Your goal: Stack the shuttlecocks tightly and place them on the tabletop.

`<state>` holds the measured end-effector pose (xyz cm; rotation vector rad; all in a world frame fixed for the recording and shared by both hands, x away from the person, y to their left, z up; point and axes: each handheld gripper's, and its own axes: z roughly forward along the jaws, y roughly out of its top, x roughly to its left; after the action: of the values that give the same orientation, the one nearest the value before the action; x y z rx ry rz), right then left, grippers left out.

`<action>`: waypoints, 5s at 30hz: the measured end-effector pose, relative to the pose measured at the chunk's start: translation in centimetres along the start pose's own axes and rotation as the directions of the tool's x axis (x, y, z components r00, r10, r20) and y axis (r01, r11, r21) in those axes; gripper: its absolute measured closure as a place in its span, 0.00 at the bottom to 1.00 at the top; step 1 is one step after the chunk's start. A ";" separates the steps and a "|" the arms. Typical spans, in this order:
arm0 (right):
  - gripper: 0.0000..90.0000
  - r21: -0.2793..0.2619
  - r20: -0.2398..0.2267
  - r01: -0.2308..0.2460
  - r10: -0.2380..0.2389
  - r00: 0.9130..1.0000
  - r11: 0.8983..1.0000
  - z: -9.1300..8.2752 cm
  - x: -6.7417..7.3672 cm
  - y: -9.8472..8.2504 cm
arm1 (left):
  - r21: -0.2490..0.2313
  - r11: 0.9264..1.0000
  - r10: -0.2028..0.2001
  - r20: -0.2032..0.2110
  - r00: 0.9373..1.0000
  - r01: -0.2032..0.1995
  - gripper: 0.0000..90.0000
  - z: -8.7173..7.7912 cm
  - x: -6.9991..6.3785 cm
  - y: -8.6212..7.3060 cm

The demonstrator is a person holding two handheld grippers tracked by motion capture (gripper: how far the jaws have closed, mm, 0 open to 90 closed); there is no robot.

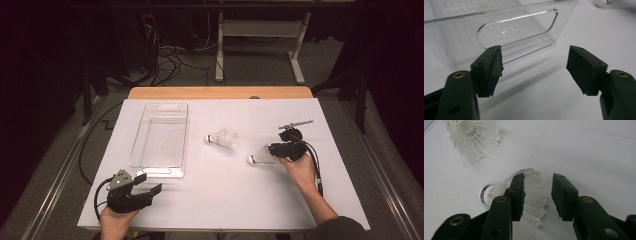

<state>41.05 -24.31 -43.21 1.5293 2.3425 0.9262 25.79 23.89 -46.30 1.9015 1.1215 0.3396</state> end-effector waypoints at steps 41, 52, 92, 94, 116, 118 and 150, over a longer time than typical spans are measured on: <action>0.64 -0.019 0.010 -0.046 0.046 0.999 0.999 -1.3 -1.5 -0.9 | -0.001 1.000 0.000 0.001 1.000 0.000 0.33 0.0 0.0 0.1; 0.68 -0.038 0.006 -0.056 0.057 0.998 0.998 -2.6 -1.8 -1.4 | -0.003 1.000 0.000 -0.003 1.000 0.000 0.33 -0.1 0.0 0.0; 0.71 -0.059 -0.072 0.023 -0.027 0.997 0.998 -4.2 0.6 -3.4 | -0.006 1.000 -0.001 -0.002 1.000 0.001 0.33 -0.1 0.0 0.0; 0.71 -0.056 -0.076 0.020 -0.024 0.997 0.998 -4.0 0.6 -3.3 | -0.005 1.000 -0.001 -0.003 1.000 0.001 0.33 -0.1 0.0 0.0; 0.88 -0.025 -0.108 0.044 -0.047 0.993 0.999 -2.0 1.5 -2.7 | -0.005 1.000 0.000 -0.003 1.000 0.000 0.33 -0.1 0.0 0.0; 0.90 -0.020 -0.111 0.051 -0.053 0.992 0.999 -2.0 1.7 -2.7 | -0.005 1.000 0.000 -0.003 1.000 0.000 0.33 -0.1 0.0 0.0; 1.00 -0.057 -0.159 0.100 -0.108 0.981 0.993 -2.5 2.9 -0.7 | -0.006 1.000 0.001 -0.004 1.000 -0.001 0.33 -0.1 0.0 0.0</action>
<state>38.09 -22.93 -41.18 1.3446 2.4638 1.1114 25.76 23.97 -46.20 1.8975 1.1205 0.3467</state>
